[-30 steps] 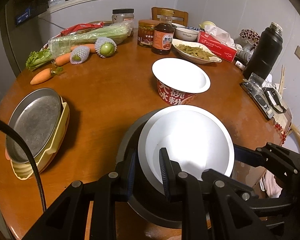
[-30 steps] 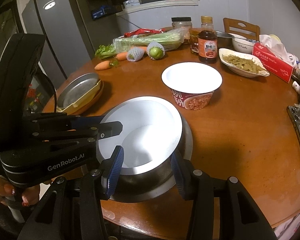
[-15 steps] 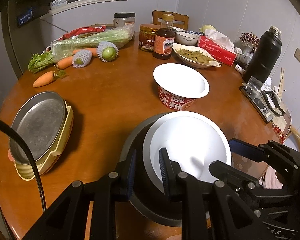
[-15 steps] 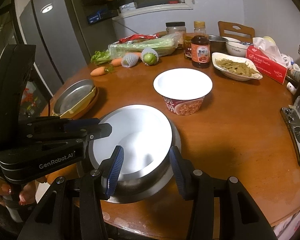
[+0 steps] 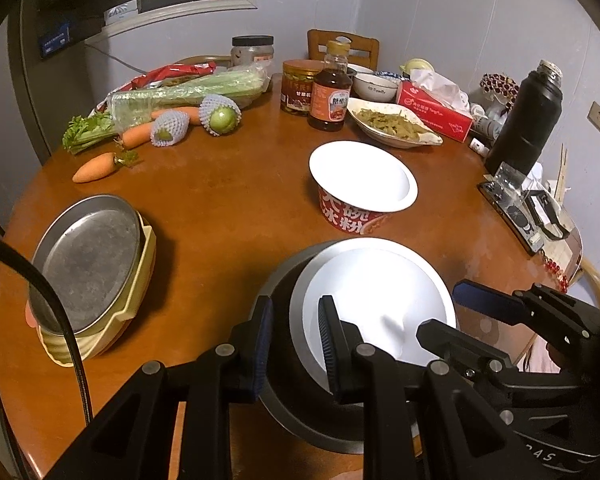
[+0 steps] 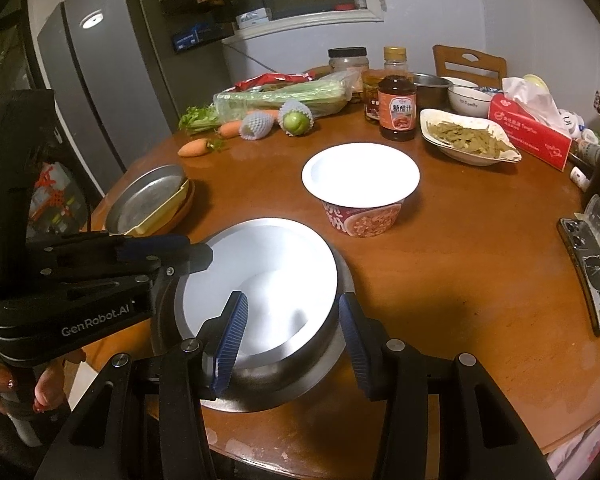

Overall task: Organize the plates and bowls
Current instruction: 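Move the left tool to the second white bowl on the noodle cup, then grasp and lift the second white bowl with the left tool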

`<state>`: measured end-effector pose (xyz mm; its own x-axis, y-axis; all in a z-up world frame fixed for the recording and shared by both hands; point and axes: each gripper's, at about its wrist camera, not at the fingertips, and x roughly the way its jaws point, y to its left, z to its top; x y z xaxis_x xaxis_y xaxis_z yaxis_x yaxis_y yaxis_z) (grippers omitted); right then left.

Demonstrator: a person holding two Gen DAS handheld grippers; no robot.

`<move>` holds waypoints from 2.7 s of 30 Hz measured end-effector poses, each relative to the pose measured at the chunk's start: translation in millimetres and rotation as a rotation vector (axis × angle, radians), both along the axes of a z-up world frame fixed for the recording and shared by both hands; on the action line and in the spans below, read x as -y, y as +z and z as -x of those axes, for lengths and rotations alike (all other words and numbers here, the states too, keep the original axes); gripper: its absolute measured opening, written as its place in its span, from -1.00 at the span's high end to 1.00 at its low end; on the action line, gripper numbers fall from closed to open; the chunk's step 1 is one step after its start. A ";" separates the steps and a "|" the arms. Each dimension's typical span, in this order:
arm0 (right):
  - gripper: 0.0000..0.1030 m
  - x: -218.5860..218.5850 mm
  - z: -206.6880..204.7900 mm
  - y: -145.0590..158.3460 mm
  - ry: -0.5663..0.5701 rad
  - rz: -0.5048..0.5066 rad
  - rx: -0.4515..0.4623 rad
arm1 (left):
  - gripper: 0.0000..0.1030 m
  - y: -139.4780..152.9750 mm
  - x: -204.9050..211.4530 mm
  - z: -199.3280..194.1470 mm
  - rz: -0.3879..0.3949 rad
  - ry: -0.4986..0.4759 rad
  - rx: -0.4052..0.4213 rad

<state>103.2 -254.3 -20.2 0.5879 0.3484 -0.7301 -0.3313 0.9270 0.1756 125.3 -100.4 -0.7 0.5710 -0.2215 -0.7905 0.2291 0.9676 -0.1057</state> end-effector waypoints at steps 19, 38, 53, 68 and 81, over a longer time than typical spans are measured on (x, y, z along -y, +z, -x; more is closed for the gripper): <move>0.02 7.2 -15.2 15.0 -0.012 -0.017 0.028 | 0.47 19.1 3.7 -12.8 -0.006 0.006 0.031; 0.00 19.8 -50.9 24.8 -0.061 -0.027 0.022 | 0.37 32.7 7.7 -47.3 -0.010 0.008 0.044; 0.00 44.8 -91.0 13.7 -0.155 -0.041 -0.017 | 0.31 27.8 33.3 -94.9 -0.008 -0.038 0.025; 0.00 49.3 -121.9 -8.5 -0.175 -0.027 -0.046 | 0.31 1.8 50.1 -128.4 0.001 -0.067 -0.047; 0.14 41.2 -132.2 -17.0 -0.144 -0.007 -0.048 | 0.31 -22.0 54.1 -148.1 0.032 -0.074 -0.132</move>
<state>235.4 -295.5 -37.3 0.5964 0.2676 -0.7567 -0.1857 0.9632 0.1943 273.4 -154.5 -22.7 0.4441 -0.2855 -0.8493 0.2813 0.9444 -0.1703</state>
